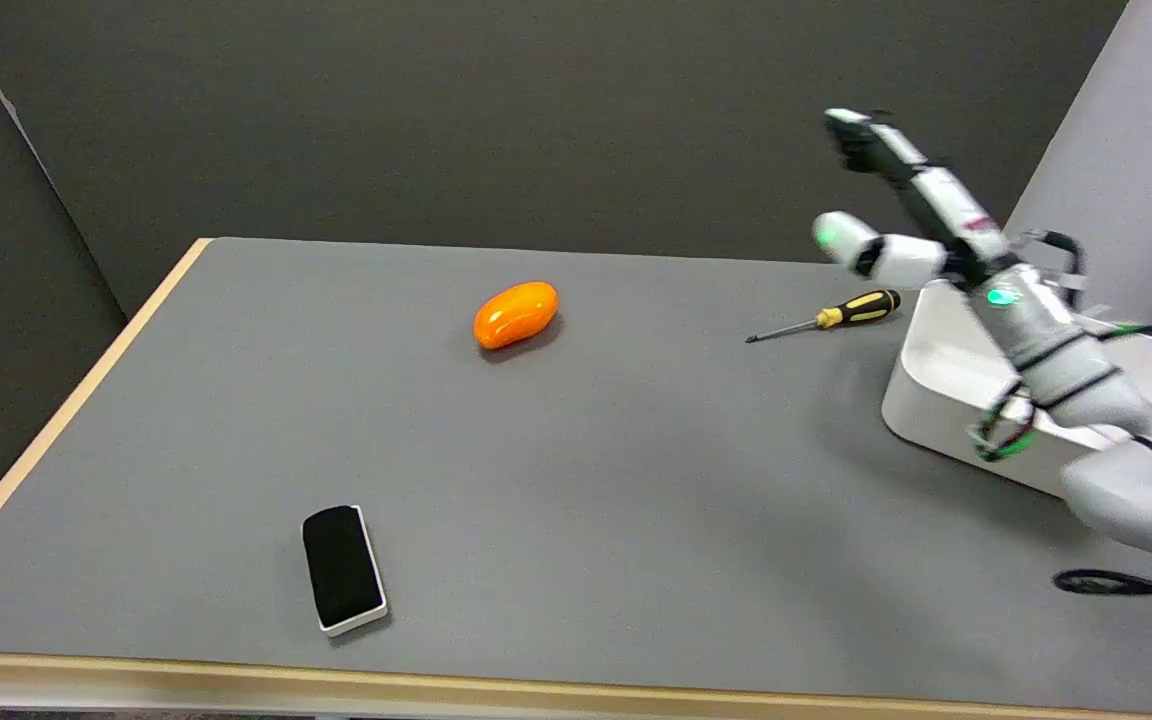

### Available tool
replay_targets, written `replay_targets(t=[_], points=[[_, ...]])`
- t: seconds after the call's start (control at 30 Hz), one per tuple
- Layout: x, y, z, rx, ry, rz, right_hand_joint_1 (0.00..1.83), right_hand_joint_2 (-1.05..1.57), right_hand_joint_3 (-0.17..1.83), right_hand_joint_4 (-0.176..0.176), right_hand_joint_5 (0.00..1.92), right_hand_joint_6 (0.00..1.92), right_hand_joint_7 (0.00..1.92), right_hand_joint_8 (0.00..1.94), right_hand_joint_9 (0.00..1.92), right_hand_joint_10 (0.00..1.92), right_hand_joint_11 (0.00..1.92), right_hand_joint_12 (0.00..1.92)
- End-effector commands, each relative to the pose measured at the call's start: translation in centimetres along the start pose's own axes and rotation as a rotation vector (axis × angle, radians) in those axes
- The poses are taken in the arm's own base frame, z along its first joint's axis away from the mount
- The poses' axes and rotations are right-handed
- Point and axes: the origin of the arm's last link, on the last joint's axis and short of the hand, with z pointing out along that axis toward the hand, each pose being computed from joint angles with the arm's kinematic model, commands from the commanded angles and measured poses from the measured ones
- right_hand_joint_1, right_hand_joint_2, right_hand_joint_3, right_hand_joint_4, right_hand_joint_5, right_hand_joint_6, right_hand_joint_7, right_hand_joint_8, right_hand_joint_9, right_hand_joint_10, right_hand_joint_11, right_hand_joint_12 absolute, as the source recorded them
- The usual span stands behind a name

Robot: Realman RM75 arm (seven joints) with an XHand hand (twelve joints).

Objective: Pick up mango.

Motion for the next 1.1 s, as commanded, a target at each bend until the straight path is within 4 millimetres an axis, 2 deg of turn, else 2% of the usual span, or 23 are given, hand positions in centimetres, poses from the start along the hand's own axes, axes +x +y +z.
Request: replay_targets(t=[0.03,0.2,0.27,0.37,0.5,0.57,0.6,0.63,0.83,1.1], points=[[-14.4,-15.2,10.5,0.351,-0.270,-0.405,0.75,0.59,1.01,0.033,0.03,0.38,0.05,0.32,0.02,0.57,0.00,0.75],[-19.6,-17.7,13.5,0.341,-0.333,-0.472,0.75,0.58,1.00,0.035,0.05,0.28,0.07,0.16,0.01,0.49,0.00,0.74],[-22.0,-18.5,14.9,0.319,-0.372,-0.484,0.61,0.58,0.96,0.038,0.03,0.25,0.04,0.16,0.00,0.45,0.00,0.80],[-24.4,-17.8,16.6,0.251,-0.433,-0.504,0.57,0.57,0.95,0.041,0.02,0.23,0.02,0.15,0.00,0.42,0.00,0.82],[-27.5,-16.6,17.8,0.170,-0.502,-0.491,0.58,0.57,0.95,0.044,0.01,0.22,0.00,0.14,0.00,0.38,0.00,0.82],[-28.8,-16.0,18.3,0.132,-0.533,-0.491,0.64,0.58,0.97,0.052,0.02,0.14,0.01,0.05,0.00,0.28,0.00,0.75],[-29.6,-15.7,18.5,0.116,-0.552,-0.504,0.62,0.60,0.97,0.041,0.01,0.14,0.01,0.05,0.00,0.27,0.00,0.75],[-30.1,-15.5,18.6,0.104,-0.567,-0.518,0.60,0.61,0.98,0.031,0.01,0.14,0.00,0.06,0.01,0.26,0.00,0.76],[-32.5,-15.0,18.8,0.062,-0.636,-0.571,0.59,0.59,0.93,0.027,0.00,0.09,0.00,0.00,0.00,0.09,0.00,0.63],[-32.2,-13.6,19.1,-0.005,-0.642,-0.584,0.61,0.61,0.93,0.028,0.00,0.08,0.00,0.00,0.00,0.00,0.00,0.46]])
